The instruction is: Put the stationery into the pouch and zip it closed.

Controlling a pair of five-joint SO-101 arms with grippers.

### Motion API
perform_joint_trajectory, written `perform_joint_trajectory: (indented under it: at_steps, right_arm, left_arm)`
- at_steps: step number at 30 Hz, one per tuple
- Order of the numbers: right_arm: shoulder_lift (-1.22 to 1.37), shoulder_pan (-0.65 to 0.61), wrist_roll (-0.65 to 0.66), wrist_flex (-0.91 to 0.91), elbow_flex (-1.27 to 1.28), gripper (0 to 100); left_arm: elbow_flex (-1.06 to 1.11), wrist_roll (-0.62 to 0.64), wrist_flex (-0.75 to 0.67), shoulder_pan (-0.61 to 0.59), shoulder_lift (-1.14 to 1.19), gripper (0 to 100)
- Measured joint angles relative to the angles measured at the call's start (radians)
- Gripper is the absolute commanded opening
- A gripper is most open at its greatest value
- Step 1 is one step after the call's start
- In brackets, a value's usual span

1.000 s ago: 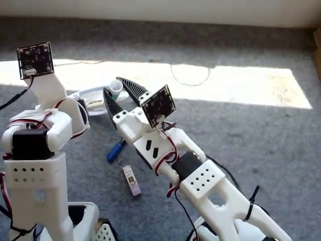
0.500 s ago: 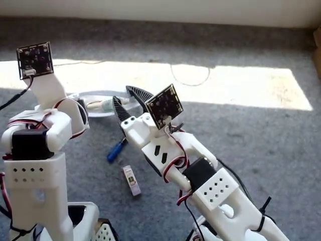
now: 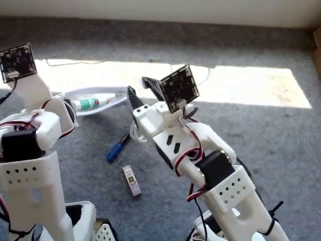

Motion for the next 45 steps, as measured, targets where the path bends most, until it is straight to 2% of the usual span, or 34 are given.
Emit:
perform_joint_trajectory:
  at_steps: [11, 19, 23, 33, 45]
  right_arm:
    - [0.091, 0.034, 0.000, 0.114, -0.101, 12.4]
    - [0.321, 0.040, -0.094, 0.390, -0.387, 12.4]
    - [0.431, 0.043, -0.143, 0.468, -0.489, 12.4]
    - [0.697, 0.106, -0.269, 0.488, -0.603, 12.6]
    - [0.901, 0.106, -0.379, 0.486, -0.654, 12.7]
  left_arm:
    - [0.000, 0.002, 0.000, -0.126, 0.000, 1]
    - [0.000, 0.002, 0.000, -0.138, 0.002, 1]
    - [0.000, 0.002, 0.000, -0.180, 0.002, 1]
    - [0.000, 0.002, 0.000, -0.206, 0.002, 1]
    - [0.000, 0.002, 0.000, -0.206, 0.002, 1]
